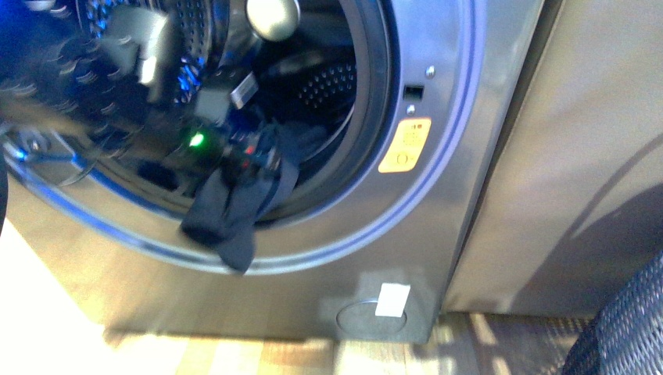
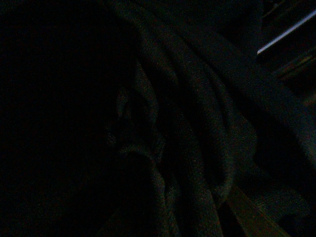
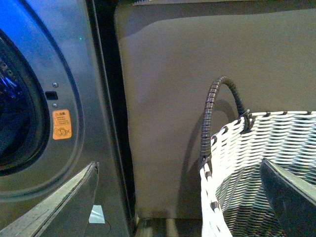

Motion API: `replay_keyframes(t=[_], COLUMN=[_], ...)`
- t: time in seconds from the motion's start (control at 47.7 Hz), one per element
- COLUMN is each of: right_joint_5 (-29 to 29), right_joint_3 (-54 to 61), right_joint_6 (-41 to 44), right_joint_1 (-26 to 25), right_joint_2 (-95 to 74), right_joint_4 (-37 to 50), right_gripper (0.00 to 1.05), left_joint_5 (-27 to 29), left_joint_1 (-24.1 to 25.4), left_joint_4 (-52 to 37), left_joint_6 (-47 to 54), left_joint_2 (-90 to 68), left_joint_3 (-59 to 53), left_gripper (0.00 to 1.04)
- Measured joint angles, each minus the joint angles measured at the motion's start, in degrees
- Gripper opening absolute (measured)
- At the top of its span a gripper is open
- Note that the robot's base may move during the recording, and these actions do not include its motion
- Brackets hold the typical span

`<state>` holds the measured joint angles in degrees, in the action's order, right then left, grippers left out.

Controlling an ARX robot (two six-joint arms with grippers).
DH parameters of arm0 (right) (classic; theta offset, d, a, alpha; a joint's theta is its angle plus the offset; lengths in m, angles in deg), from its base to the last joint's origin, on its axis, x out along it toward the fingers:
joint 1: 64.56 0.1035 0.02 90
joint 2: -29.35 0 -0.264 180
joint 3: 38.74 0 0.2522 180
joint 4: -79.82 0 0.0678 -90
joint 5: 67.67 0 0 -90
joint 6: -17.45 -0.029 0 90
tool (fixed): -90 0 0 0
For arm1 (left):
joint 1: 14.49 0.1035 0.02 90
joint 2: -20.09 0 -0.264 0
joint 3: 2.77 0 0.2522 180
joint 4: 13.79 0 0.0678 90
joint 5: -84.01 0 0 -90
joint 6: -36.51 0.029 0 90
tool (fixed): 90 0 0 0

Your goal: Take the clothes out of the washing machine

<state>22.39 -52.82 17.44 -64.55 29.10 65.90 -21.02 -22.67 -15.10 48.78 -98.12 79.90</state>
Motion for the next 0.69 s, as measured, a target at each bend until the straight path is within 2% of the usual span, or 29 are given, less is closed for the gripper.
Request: replay_keyframes(t=[0.314, 0.692], right_joint_5=[0.0, 0.0], right_joint_3=[0.0, 0.0], right_joint_6=[0.0, 0.0], right_joint_1=[0.0, 0.0], right_joint_2=[0.0, 0.0], right_joint_4=[0.0, 0.0], right_gripper=[0.97, 0.97], left_joint_5=[-5.9, -11.0], left_joint_1=[1.9, 1.9], left_joint_4=[-4.7, -1.3], left_joint_6=[2.3, 4.5], left_joint_2=[17.9, 39.3], left_joint_3=[-14.6, -20.7], left_gripper=[0.20, 0.20])
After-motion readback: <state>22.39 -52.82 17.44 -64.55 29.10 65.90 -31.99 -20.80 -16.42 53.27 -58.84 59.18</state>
